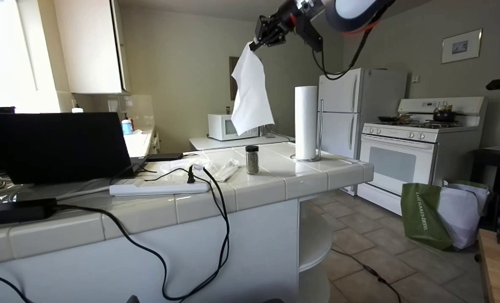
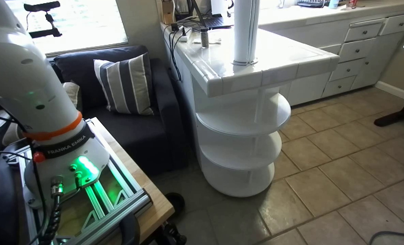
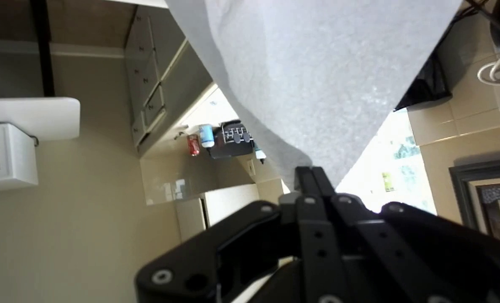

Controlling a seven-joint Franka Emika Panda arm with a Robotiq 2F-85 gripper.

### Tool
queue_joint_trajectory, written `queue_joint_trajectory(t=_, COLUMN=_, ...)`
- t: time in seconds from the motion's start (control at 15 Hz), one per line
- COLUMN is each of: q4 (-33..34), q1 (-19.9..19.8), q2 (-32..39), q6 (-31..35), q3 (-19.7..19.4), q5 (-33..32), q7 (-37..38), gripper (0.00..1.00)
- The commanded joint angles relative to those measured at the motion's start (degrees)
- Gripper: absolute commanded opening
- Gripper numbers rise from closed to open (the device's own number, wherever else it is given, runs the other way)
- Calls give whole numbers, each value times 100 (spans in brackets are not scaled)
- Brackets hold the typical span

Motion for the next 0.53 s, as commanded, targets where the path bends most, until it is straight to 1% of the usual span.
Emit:
queue_joint_trajectory(t=0.0, q4=34, q1=-237, q2=684, q6=1258, q3=-57, q5=-810, q7=-181, gripper=0)
queue_joint_trajectory(t=0.13, q4=89, q1=-317, q2=1037, q6=1981, q3=-239, q5=-1158, q7=-432, gripper=0)
queue_joint_trajectory(t=0.2, q4=53, q1=-104, q2=1153, q6=2268, q3=-466, q5=-523, q7=-1316, gripper=0)
queue_joint_trajectory(t=0.27, q4=97, q1=-279, q2=1279, q6=2509, q3=-488, q5=-1058, q7=-1017, gripper=0)
queue_joint_trajectory(t=0.4, q4=49, q1=-183, q2=1404, q6=2741, q3=-708, q5=-797, q7=-1499, gripper=0)
queue_joint_trajectory(t=0.47, q4=12, q1=-126, q2=1407, q6=2647, q3=-798, q5=-645, q7=-1645, gripper=0)
